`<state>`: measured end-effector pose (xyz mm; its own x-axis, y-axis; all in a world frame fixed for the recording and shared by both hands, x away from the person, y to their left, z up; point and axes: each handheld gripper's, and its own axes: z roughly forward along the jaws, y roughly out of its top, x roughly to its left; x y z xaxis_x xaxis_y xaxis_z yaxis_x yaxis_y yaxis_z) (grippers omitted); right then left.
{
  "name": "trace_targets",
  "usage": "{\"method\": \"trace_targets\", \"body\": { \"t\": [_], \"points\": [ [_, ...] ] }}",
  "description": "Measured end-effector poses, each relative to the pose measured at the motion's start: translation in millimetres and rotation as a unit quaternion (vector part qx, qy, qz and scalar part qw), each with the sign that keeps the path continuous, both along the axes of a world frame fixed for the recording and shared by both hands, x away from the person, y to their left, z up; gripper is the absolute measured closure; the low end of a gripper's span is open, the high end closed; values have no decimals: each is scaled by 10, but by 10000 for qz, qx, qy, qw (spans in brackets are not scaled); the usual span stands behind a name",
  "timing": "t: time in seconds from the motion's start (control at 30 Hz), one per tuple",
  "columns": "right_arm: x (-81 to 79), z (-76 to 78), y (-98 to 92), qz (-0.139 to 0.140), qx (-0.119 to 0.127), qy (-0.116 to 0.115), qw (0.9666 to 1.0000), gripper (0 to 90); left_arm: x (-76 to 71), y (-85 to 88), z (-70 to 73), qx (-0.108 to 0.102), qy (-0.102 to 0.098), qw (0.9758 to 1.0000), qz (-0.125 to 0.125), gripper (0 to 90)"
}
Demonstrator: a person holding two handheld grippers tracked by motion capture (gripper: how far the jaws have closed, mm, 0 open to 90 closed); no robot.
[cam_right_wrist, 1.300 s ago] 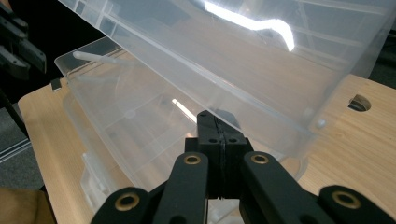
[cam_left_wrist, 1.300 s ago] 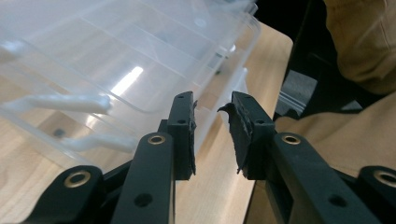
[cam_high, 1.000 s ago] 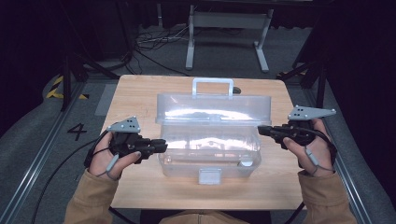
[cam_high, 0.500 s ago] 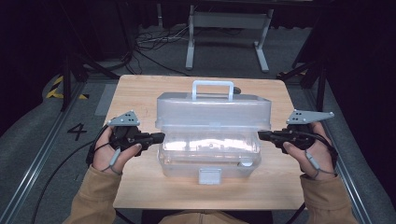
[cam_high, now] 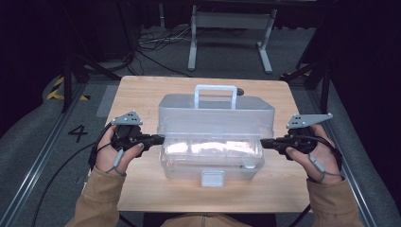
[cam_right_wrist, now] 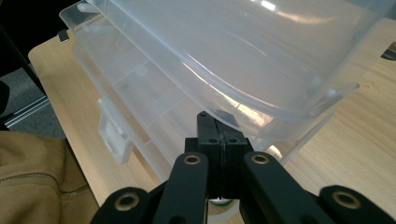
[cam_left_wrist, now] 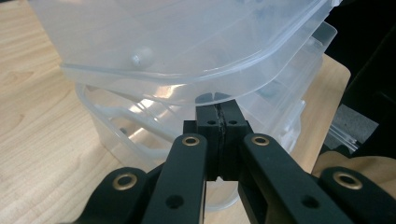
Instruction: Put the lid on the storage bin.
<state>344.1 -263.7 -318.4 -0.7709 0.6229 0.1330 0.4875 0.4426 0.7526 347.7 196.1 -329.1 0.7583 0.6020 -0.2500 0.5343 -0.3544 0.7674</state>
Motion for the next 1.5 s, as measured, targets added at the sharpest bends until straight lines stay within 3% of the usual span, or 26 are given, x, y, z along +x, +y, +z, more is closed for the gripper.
{"method": "trace_targets", "body": {
  "t": [0.33, 0.6, 0.93, 1.13, 1.5],
  "points": [
    [-8, -22, -4, 30, -250, 245, 9994, 900, -5, -16, -3, 235, 196, 9995, -19, 900],
    [-8, -59, 10, 93, -509, 462, 9976, 900, -17, -28, -6, 614, 349, 9974, -145, 900],
    [-5, -73, -3, 80, -679, 517, 9963, 900, -19, -38, -13, 744, 418, 9961, -211, 900],
    [-7, -91, 3, 113, -820, 586, 9948, 900, -22, -37, -23, 842, 527, 9948, -234, 899],
    [-10, -131, 17, 243, -1059, 788, 9910, 900, -23, -58, -51, 1147, 699, 9901, -400, 899]
  ]
}}
